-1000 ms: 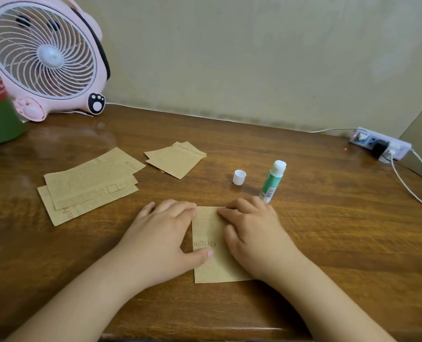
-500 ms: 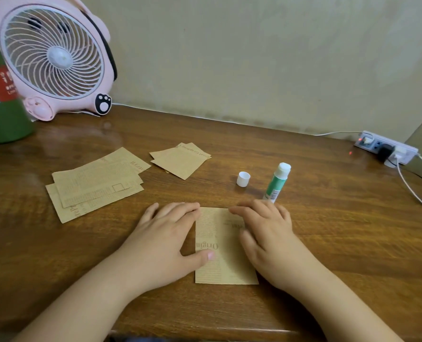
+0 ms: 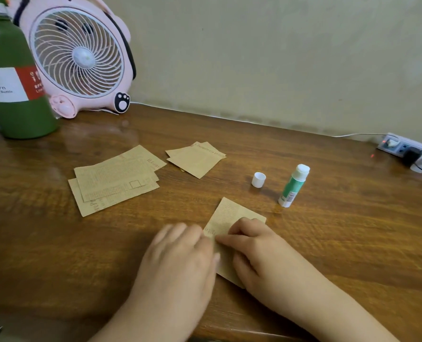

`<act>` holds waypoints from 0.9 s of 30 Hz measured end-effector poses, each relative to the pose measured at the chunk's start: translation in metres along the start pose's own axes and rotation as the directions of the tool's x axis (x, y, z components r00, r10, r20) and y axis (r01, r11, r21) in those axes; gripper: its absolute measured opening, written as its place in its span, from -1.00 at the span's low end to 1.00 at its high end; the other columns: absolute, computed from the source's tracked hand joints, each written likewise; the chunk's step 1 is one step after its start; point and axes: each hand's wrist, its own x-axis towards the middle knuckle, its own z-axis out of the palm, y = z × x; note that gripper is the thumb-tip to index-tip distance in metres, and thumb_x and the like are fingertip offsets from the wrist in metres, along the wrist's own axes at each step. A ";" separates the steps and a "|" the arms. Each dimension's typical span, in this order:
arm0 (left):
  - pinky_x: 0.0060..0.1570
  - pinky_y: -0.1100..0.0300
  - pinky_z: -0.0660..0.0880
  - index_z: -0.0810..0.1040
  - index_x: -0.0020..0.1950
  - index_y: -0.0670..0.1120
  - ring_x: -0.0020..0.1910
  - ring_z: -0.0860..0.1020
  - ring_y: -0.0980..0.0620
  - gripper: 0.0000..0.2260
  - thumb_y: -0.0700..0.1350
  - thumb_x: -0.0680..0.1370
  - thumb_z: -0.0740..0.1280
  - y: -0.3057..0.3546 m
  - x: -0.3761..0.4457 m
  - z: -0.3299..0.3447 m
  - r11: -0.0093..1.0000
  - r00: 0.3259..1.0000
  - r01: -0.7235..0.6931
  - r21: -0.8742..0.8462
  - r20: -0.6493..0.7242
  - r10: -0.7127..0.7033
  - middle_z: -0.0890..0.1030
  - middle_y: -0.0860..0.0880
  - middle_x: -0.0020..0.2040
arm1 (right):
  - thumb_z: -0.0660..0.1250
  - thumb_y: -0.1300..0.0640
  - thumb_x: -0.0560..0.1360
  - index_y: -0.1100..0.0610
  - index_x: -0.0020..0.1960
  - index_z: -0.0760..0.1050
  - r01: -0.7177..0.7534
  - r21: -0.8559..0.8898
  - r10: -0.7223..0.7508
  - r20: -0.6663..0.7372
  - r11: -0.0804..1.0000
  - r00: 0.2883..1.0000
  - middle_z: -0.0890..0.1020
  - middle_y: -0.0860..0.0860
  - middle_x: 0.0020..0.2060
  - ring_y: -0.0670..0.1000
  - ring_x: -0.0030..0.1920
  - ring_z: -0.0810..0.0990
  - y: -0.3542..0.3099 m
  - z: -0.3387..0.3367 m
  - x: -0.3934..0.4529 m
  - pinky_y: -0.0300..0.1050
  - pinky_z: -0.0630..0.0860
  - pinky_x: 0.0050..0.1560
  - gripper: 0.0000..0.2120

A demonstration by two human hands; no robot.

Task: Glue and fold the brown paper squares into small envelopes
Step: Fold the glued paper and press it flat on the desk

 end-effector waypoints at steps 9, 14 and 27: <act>0.25 -0.16 0.21 0.70 -0.12 -0.07 -0.05 0.62 0.04 -0.62 0.05 0.46 0.12 -0.006 -0.022 0.007 0.998 0.999 0.032 0.060 0.023 -0.033 0.64 0.09 -0.09 | 0.08 0.23 0.52 0.02 0.35 0.44 -0.056 0.028 0.057 -0.019 0.998 0.998 0.44 -0.16 0.30 -0.17 0.31 0.33 0.044 -0.005 0.018 -0.40 0.19 0.33 -0.55; 0.31 -0.04 0.29 0.70 0.00 -0.08 0.04 0.61 0.02 -0.59 0.06 0.47 0.12 -0.008 -0.026 0.007 0.995 0.993 0.087 0.056 0.080 -0.091 0.66 0.05 0.02 | 0.01 0.14 0.43 0.07 0.32 0.47 0.110 0.032 -0.111 0.039 0.993 0.993 0.51 -0.09 0.23 -0.12 0.26 0.38 0.016 0.000 0.007 -0.28 0.27 0.33 -0.49; 0.43 -0.19 -0.31 0.14 0.50 0.18 0.51 -0.06 0.16 -0.41 0.36 0.51 -0.03 0.008 -0.007 -0.015 0.945 0.896 0.273 0.179 0.309 -0.318 0.08 0.31 0.50 | 0.04 0.18 0.48 0.07 0.35 0.44 0.056 0.066 -0.060 0.058 0.996 0.997 0.46 -0.09 0.26 -0.16 0.27 0.34 0.004 -0.004 0.003 -0.48 0.18 0.28 -0.53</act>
